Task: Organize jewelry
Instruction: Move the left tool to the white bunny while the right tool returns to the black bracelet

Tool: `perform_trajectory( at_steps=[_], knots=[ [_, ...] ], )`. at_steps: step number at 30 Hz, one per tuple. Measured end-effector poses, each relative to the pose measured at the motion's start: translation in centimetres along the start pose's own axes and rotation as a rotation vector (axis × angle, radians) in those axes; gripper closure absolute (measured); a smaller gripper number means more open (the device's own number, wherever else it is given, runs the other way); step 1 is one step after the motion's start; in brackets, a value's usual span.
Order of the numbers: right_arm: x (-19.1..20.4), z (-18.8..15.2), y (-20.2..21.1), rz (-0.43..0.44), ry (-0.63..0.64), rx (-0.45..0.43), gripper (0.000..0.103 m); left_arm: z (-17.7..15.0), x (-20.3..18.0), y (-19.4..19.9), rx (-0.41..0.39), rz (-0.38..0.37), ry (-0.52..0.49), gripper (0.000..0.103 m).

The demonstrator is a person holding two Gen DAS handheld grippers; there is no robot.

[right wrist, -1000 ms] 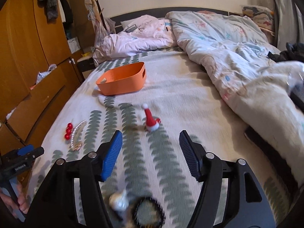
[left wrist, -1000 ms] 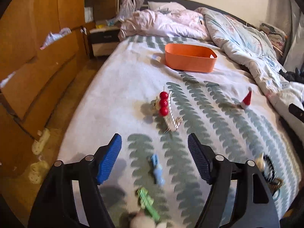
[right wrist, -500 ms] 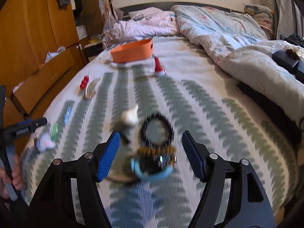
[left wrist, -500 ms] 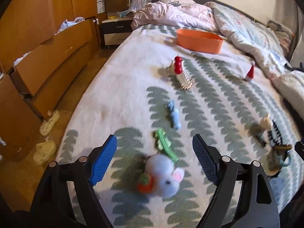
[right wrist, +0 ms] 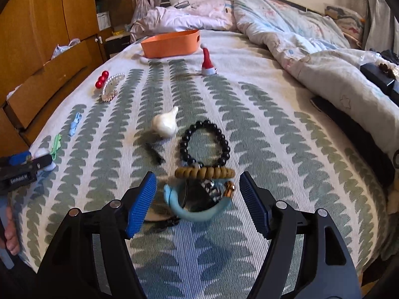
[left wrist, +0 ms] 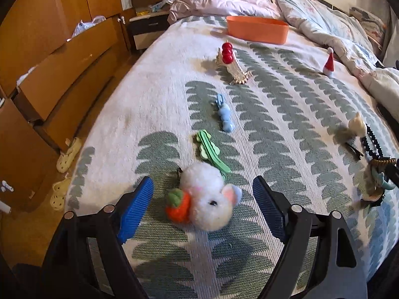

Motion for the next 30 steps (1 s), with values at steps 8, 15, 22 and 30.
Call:
perform_trajectory(
  at_steps=[8,15,22,30],
  knots=[
    [-0.8,0.7,-1.0,0.03,-0.075,0.013,0.041,-1.0,-1.2,-0.6,0.043,-0.026,-0.033,0.022],
    [-1.7,0.5,-0.6,0.042,-0.112,0.014,0.057,-1.1,-1.6,-0.5,0.036,-0.018,-0.053,0.022],
    [-1.0,-0.1,-0.2,0.037,-0.104,0.002,0.063,-1.2,-1.7,-0.4,0.024,-0.014,-0.059,0.03],
    [-0.8,0.3,1.3,0.076,-0.121,-0.046,0.091,-1.1,-2.4,0.1,0.005,-0.037,-0.07,0.059]
  ],
)
Point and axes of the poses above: each gripper's, at about its wrist camera, not at the fingertips, and y roughly against the way its jaws point, x to its left, z to its top, the point moved 8 cm from there along -y, roughly the way its jaws point, and after that the axes turned 13 degrees about z, right-handed, at the moved point
